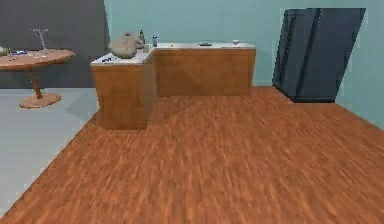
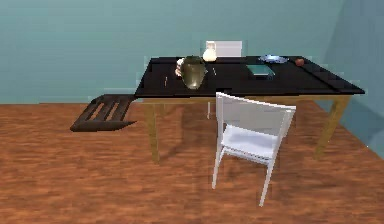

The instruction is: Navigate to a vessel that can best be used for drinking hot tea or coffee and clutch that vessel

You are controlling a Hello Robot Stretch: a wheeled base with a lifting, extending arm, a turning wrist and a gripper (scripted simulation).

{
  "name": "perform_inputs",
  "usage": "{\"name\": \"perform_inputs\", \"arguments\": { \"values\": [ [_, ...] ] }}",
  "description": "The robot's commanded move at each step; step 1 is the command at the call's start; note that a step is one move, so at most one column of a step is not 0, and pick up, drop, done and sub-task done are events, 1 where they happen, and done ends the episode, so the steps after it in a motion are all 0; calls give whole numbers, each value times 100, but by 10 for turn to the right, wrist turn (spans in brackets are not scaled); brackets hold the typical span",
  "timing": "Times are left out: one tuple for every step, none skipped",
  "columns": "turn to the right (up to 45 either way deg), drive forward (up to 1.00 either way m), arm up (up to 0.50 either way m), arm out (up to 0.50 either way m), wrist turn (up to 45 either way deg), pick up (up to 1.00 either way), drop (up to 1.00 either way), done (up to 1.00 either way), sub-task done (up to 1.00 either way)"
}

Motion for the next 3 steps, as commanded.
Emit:
{"name": "perform_inputs", "arguments": {
  "values": [
    [0, 100, 0, 0, 0, 0, 0, 0, 0],
    [30, 0, 0, 0, 0, 0, 0, 0, 0],
    [0, 100, 0, 0, 0, 0, 0, 0, 0]
  ]
}}
